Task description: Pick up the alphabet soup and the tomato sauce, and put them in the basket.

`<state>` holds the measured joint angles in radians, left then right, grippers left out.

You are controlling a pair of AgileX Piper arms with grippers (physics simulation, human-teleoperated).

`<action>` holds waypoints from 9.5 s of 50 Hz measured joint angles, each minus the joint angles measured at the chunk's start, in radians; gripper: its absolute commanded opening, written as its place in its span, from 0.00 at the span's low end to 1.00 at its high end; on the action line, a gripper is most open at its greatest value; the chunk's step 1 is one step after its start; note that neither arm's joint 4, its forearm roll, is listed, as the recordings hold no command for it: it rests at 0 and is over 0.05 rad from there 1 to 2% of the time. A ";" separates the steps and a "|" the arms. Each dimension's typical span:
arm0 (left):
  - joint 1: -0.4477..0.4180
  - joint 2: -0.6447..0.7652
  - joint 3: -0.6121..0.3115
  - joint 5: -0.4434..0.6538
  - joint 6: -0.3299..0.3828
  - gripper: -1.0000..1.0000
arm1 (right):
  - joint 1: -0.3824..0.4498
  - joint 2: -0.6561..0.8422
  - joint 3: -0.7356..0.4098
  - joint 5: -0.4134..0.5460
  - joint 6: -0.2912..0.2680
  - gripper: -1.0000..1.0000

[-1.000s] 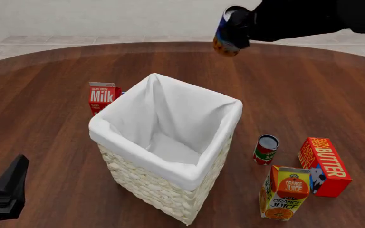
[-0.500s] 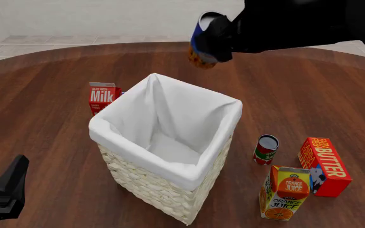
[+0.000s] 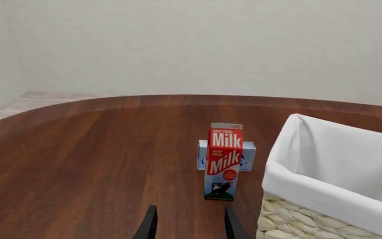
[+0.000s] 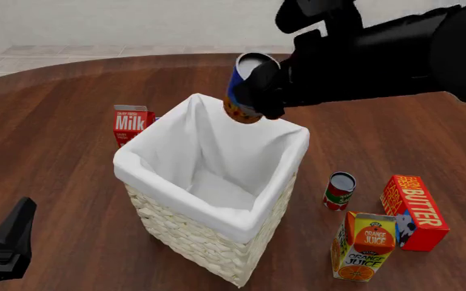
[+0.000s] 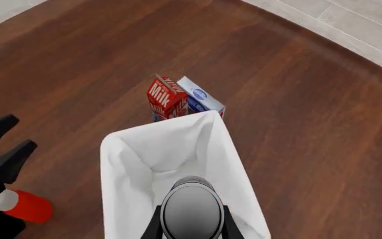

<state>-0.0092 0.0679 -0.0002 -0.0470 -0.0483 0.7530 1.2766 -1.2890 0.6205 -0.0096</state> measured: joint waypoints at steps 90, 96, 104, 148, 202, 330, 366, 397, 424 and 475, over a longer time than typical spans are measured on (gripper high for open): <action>0.008 -0.006 0.000 0.002 -0.012 1.00 | 0.078 0.218 0.082 -0.092 -0.032 0.00; 0.009 0.020 0.000 -0.023 -0.012 1.00 | 0.082 0.225 0.085 -0.098 -0.035 0.00; 0.009 0.061 0.000 -0.063 -0.011 1.00 | 0.083 0.225 0.081 -0.101 -0.033 1.00; 0.006 -0.001 0.000 -0.002 -0.009 1.00 | 0.068 0.177 0.018 -0.050 -0.050 1.00; -0.003 -0.006 0.000 0.009 0.001 1.00 | -0.076 0.007 0.041 0.016 -0.056 1.00; -0.022 0.044 0.000 -0.037 0.014 1.00 | -0.532 -0.060 0.324 -0.089 -0.058 1.00; -0.019 0.034 0.000 -0.026 0.018 1.00 | -0.580 0.028 0.406 -0.186 -0.061 1.00; -0.017 0.024 0.000 -0.017 0.019 1.00 | -0.587 0.073 0.467 -0.260 -0.054 1.00; -0.017 0.024 0.000 -0.017 0.019 1.00 | -0.564 0.119 0.506 -0.315 -0.034 1.00; -0.015 0.014 0.000 -0.006 0.018 1.00 | -0.579 0.220 0.527 -0.372 -0.043 1.00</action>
<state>-0.0242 0.0815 -0.0002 -0.0530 -0.0300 0.1740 1.4968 -0.7624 0.2484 -0.0530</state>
